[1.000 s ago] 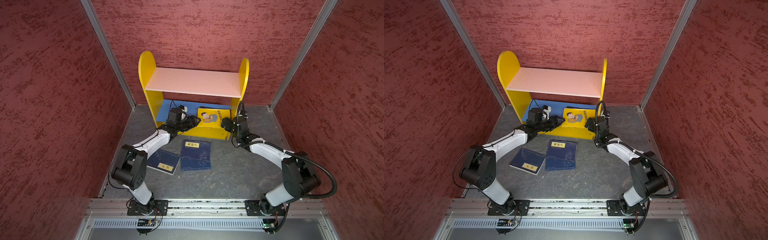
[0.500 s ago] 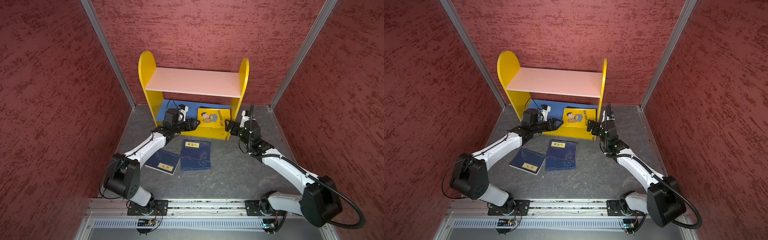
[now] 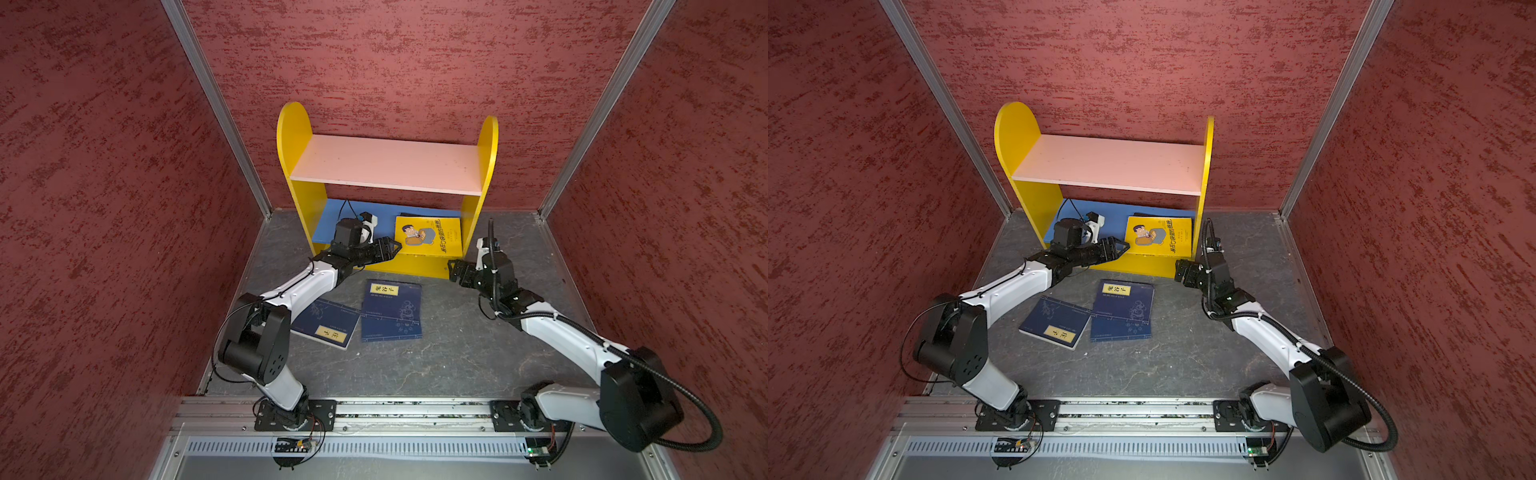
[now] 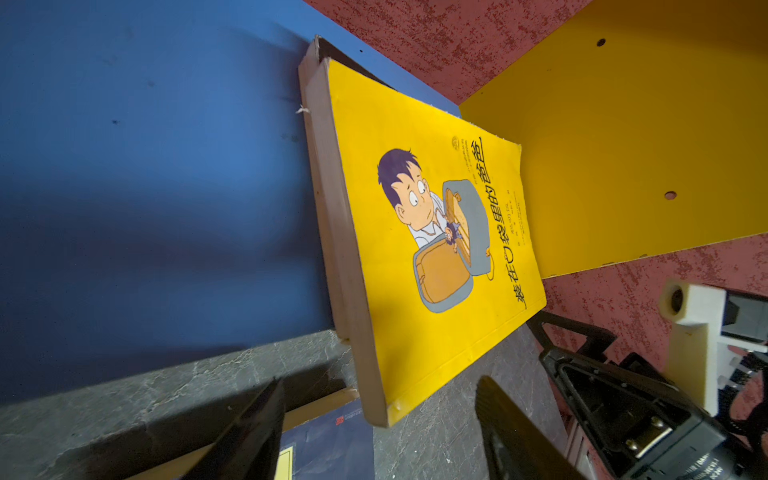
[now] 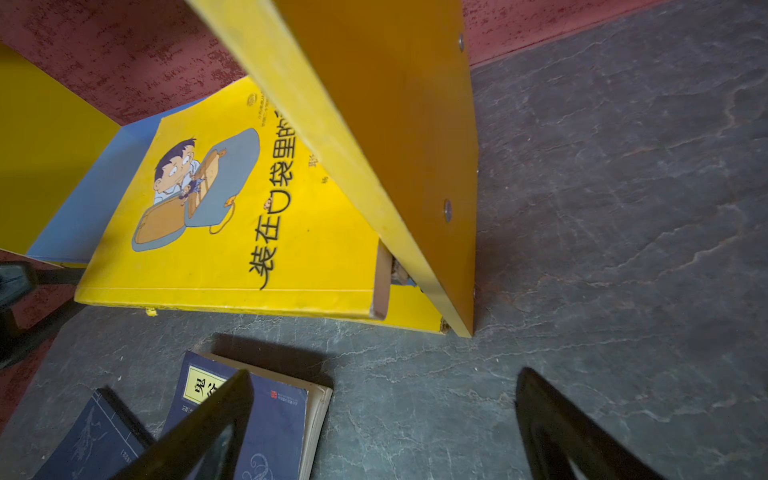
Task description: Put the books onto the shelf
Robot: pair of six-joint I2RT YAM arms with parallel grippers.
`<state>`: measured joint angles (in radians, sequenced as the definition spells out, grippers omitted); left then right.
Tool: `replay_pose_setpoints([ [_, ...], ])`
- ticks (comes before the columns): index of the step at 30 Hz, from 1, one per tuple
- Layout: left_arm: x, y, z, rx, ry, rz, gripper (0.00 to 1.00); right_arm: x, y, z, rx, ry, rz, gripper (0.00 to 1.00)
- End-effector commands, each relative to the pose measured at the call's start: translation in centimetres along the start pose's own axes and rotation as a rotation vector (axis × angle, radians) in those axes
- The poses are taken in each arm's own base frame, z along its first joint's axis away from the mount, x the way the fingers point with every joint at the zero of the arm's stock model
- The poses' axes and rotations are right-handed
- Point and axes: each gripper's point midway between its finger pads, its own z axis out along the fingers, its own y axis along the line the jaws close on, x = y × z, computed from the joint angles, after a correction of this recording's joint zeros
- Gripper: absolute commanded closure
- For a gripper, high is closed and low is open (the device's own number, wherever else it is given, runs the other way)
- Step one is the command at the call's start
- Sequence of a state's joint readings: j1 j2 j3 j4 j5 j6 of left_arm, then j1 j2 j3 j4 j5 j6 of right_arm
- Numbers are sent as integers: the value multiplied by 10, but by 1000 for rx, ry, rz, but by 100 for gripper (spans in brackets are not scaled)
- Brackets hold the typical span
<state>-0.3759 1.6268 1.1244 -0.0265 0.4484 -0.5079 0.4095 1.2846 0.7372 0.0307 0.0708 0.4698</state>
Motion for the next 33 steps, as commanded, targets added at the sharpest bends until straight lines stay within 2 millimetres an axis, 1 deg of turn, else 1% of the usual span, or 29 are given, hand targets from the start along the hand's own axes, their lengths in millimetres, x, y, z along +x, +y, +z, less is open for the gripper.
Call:
replay_pose_setpoints([
  [1,-15,-17,2,56,-33,2,27,-7,7,7,-25,-25,-9,1],
  [7,-13,-16,4,63,-21,-9,27,-3,6,17,-18,-8,-3,1],
  [15,-15,-23,11,89,-9,0,30,-9,9,19,-28,-37,18,1],
  [27,-17,-36,19,130,5,23,32,-13,13,29,-35,-37,28,1],
  [33,-17,-42,24,163,17,25,32,-19,17,31,-42,-48,26,1],
])
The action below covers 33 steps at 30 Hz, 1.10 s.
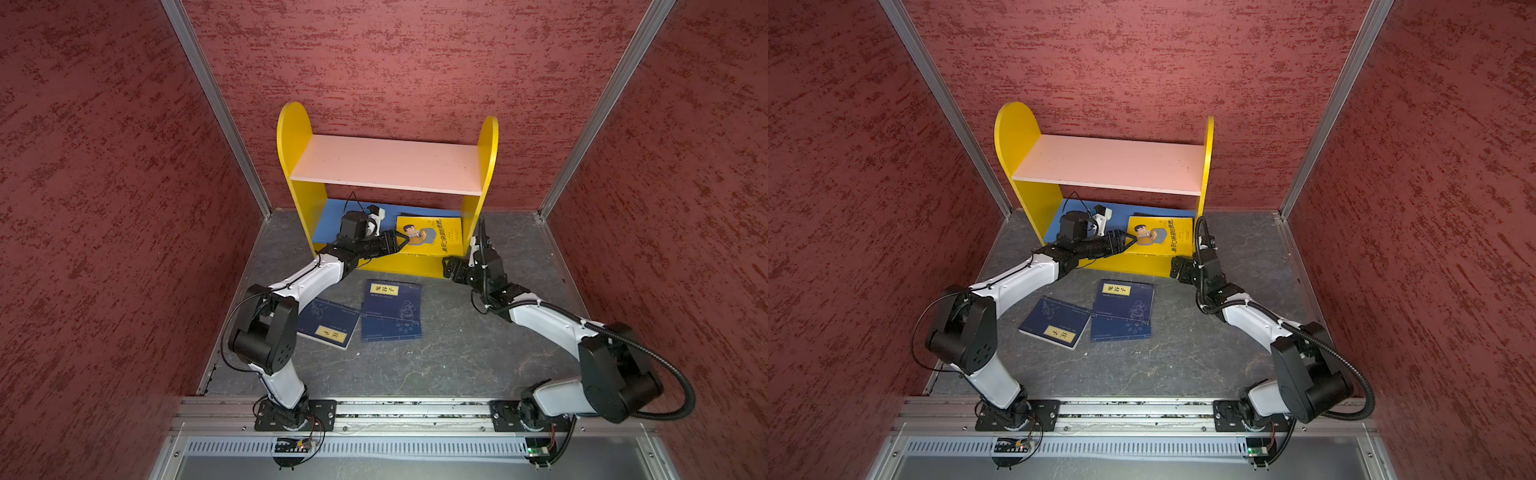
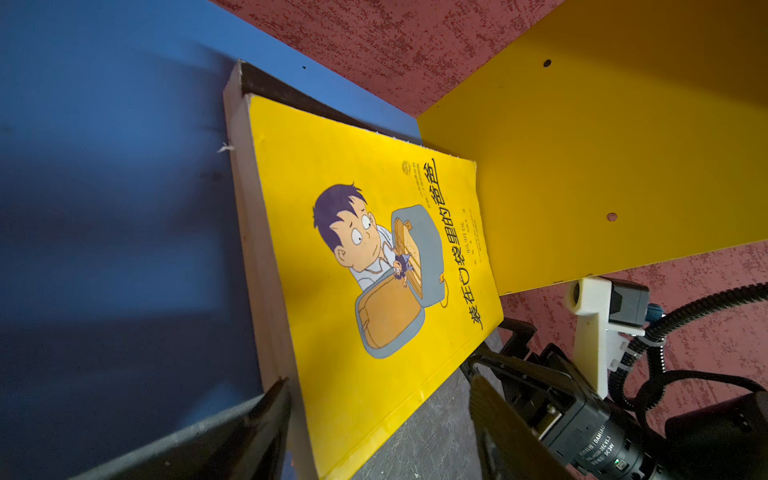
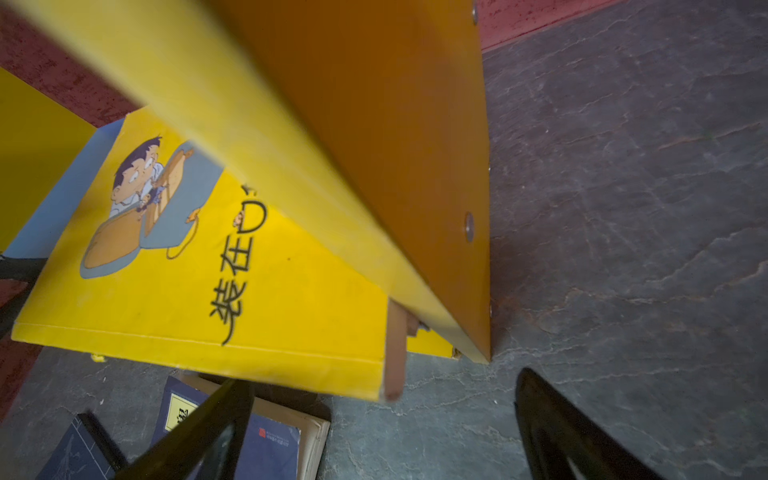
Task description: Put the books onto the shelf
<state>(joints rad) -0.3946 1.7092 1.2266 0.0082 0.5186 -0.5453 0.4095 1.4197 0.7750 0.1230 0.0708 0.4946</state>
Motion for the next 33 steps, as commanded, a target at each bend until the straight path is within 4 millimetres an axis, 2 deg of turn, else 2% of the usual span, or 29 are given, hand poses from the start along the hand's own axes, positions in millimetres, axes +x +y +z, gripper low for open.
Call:
replay_pose_setpoints([
  [1,-5,-17,7,69,4,29,32,-21,15,1,-41,-51,1,1],
  [14,-12,-26,14,111,2,34,32,-33,19,3,-36,-77,-8,1],
  [15,-13,-26,14,112,3,34,32,-29,17,9,-25,-61,-11,1],
  [24,-14,-27,14,113,-3,34,32,-33,22,17,-33,-54,-18,1],
  [33,-18,-28,15,110,-11,39,32,-29,23,11,-45,-41,-7,1],
])
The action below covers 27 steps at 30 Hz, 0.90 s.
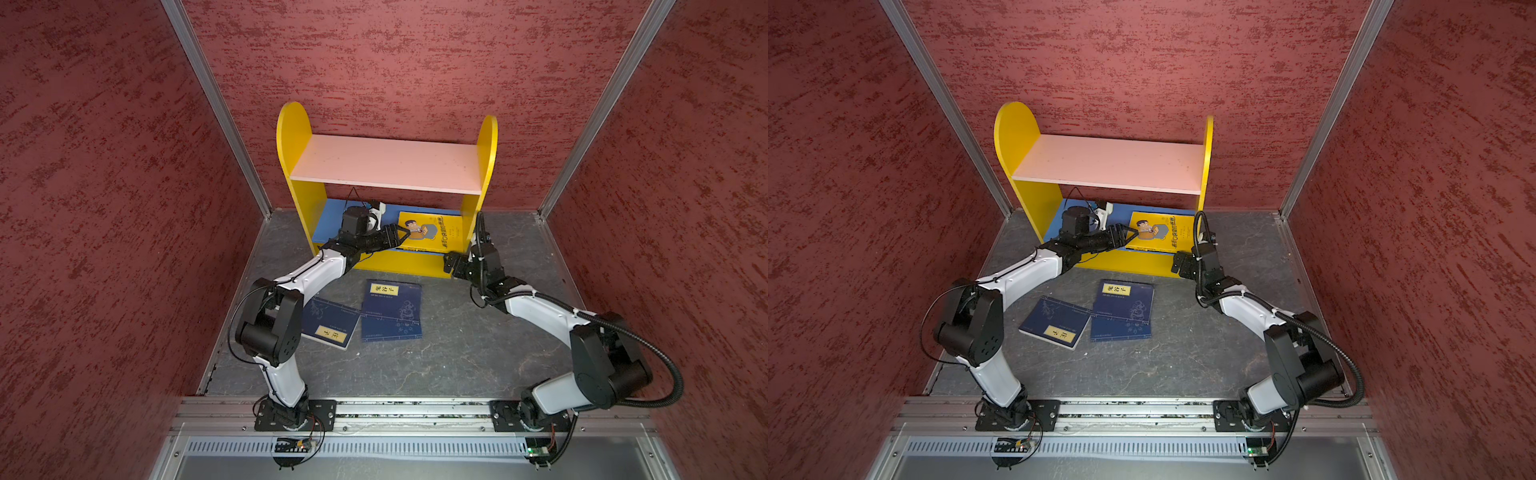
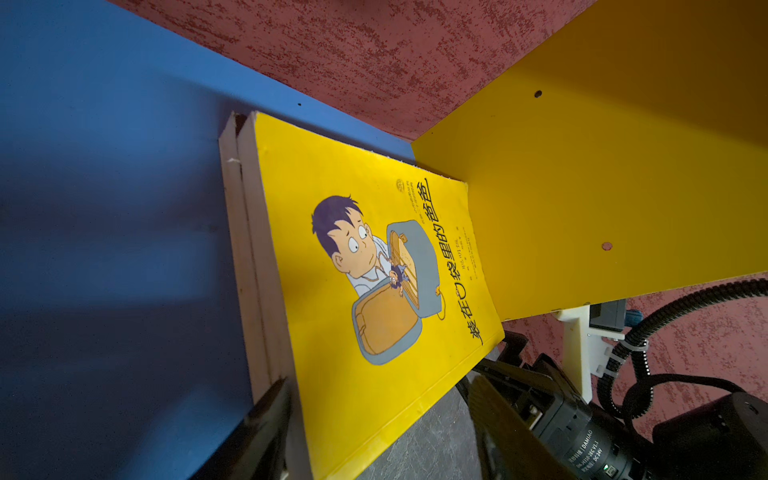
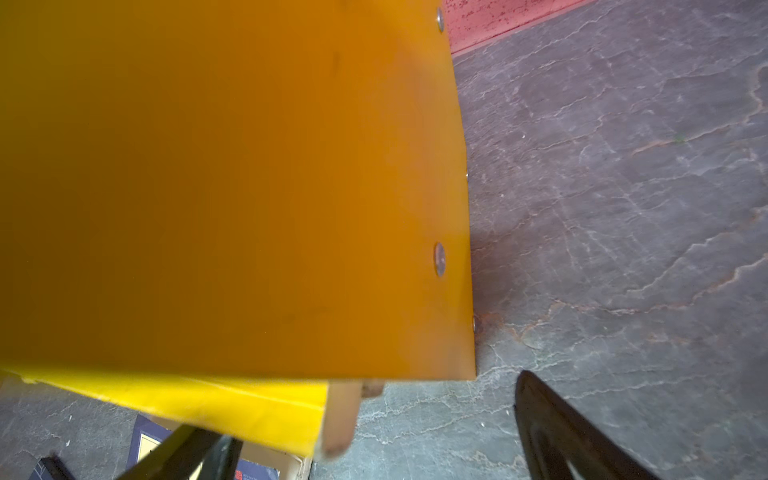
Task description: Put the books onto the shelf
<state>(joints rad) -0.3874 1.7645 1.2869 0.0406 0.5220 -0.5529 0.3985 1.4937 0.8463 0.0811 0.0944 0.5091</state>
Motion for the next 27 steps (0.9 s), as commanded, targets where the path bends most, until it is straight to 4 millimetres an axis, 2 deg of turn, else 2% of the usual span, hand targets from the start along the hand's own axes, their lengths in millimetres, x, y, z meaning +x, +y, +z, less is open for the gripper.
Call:
replay_pose_setpoints([
  [1,-1,-27,6,91,16,28,32,-24,31,-8,-105,-59,-21,1],
  [4,-2,-26,6,88,15,24,32,-17,35,-12,-142,-33,-12,1],
  [5,-1,-26,6,88,16,22,32,-23,39,-21,-163,-50,-9,1],
  [10,0,-24,7,88,16,14,32,-18,39,-27,-170,-30,-16,1],
  [27,-2,-30,3,98,11,18,32,-28,34,-16,-111,-55,-41,3],
])
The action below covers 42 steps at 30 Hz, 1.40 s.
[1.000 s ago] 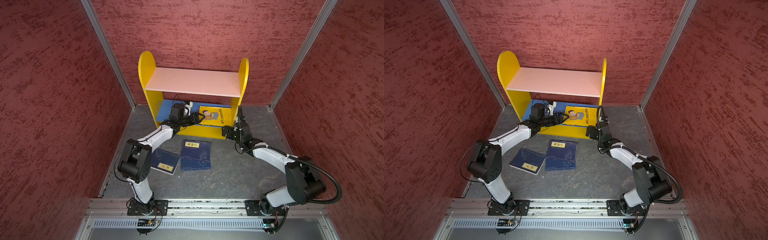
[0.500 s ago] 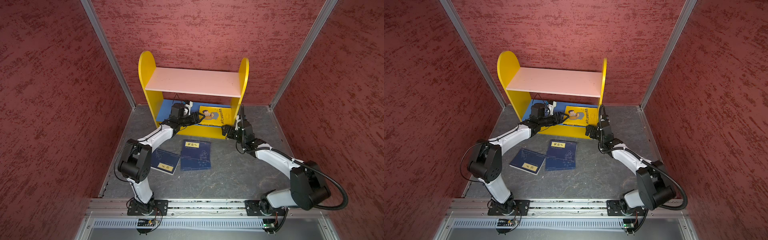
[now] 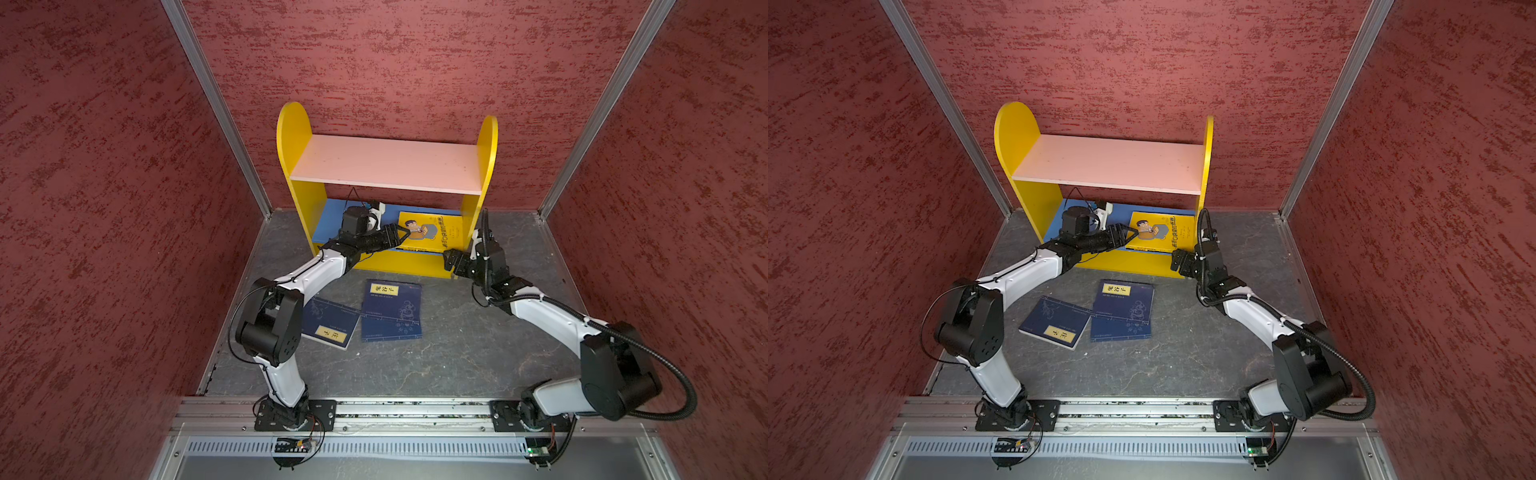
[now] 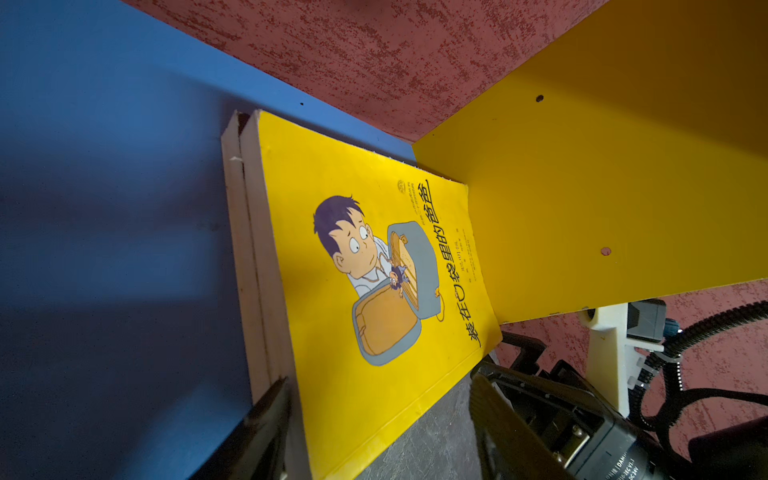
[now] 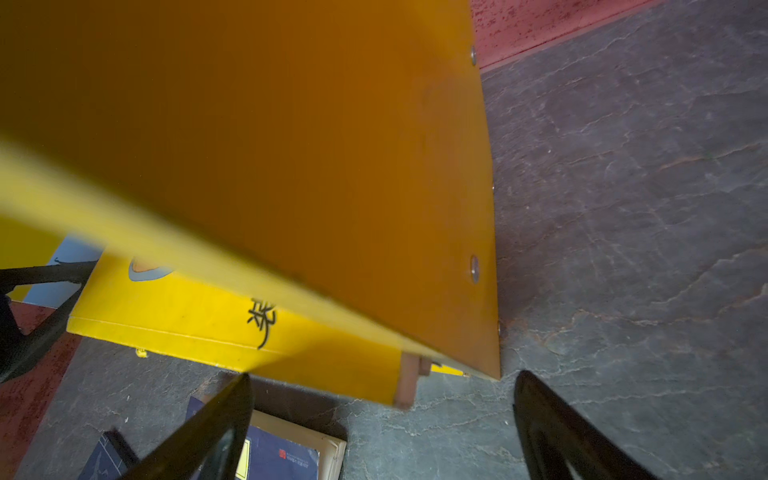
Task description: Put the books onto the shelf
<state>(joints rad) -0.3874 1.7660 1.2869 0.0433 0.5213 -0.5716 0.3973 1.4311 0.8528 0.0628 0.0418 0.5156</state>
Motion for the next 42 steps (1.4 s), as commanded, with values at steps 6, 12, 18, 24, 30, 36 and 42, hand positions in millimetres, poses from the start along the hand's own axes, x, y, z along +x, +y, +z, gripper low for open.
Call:
replay_pose_setpoints([
  [6,-2,-32,3,104,7,41,32,-17,16,9,-26,-49,-39,4],
  [12,-3,-32,3,106,6,44,32,-18,15,16,-17,-46,-32,5],
  [18,-3,-31,5,109,9,46,32,-20,16,16,-19,-53,-25,5],
  [24,-3,-26,9,94,15,41,31,-17,15,12,-21,-50,-18,5],
  [30,-7,-20,7,60,-2,42,26,-17,13,7,-17,-51,-12,3],
  [36,-19,-13,-5,15,-41,45,17,-14,10,5,-10,-47,-8,3],
  [42,-33,-9,-26,-15,-97,51,9,-20,13,-9,-24,-74,1,2],
])
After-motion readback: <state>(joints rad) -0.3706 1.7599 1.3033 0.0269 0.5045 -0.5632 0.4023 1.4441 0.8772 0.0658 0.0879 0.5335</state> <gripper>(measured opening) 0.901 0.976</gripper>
